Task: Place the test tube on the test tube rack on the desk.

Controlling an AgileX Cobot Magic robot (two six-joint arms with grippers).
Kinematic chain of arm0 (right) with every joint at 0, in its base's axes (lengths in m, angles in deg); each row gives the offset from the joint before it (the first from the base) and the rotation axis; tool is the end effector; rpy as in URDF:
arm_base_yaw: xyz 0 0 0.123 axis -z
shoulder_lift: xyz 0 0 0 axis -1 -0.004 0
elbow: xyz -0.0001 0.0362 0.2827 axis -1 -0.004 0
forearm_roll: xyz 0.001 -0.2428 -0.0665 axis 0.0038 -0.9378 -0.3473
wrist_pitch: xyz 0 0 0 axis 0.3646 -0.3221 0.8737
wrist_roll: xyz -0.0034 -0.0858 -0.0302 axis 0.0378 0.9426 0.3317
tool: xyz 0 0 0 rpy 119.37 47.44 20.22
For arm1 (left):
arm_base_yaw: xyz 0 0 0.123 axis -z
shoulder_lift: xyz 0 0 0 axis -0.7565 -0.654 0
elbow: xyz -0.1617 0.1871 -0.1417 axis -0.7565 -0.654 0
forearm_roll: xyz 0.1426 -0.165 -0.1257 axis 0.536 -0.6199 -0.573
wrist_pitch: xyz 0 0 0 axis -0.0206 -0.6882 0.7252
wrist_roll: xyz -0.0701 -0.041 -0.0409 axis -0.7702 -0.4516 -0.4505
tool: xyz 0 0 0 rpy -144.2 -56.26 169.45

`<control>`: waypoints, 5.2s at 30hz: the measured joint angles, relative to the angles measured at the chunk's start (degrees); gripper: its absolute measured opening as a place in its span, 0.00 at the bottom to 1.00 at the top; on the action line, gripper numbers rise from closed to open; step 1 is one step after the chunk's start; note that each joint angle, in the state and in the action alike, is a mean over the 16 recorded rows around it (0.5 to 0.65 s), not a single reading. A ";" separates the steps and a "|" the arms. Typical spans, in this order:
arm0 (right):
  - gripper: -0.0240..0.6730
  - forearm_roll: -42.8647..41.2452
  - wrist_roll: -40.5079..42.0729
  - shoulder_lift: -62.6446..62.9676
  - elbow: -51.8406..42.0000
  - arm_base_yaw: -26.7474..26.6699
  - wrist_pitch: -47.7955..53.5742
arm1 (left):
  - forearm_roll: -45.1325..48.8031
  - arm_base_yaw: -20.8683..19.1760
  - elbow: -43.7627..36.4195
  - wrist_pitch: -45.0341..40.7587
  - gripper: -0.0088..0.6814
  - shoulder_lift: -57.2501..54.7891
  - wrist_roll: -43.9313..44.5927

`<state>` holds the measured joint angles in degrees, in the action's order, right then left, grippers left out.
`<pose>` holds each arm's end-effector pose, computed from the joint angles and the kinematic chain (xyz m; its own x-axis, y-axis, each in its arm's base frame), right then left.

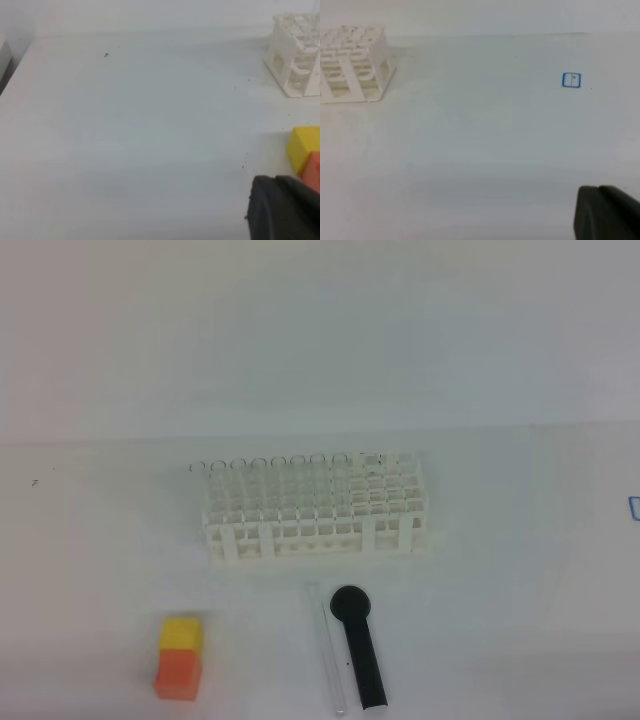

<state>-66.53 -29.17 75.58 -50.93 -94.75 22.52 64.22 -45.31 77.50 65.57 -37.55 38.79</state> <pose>0.0529 0.0059 0.1746 -0.2716 0.0120 -0.9623 -0.0896 0.9953 0.0377 0.0543 -0.0027 0.1857 -0.2019 0.1478 -0.9682 0.0848 0.9875 0.1330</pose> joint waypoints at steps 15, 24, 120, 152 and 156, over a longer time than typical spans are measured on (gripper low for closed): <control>0.03 -0.05 0.00 0.00 -0.34 0.00 -21.40 | 0.74 0.00 0.00 28.83 0.01 -0.05 -2.71; 0.03 -0.05 0.00 0.00 -0.35 0.00 -34.49 | 0.65 0.00 0.02 43.68 0.01 -0.02 -4.35; 0.31 4.03 4.82 -24.06 34.33 0.00 42.16 | -6.53 40.26 56.62 -12.37 0.69 -103.04 -22.45; 0.31 5.35 4.95 -24.06 34.33 0.00 42.16 | -0.08 40.26 57.11 -17.98 0.43 -105.27 -26.03; 0.31 5.38 4.95 -24.06 34.33 0.00 42.14 | 0.16 40.26 57.19 -18.22 0.36 -105.58 -26.65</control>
<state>-61.16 -24.22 51.52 -16.60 -94.75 64.66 64.38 -5.05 134.69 47.35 -143.13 12.14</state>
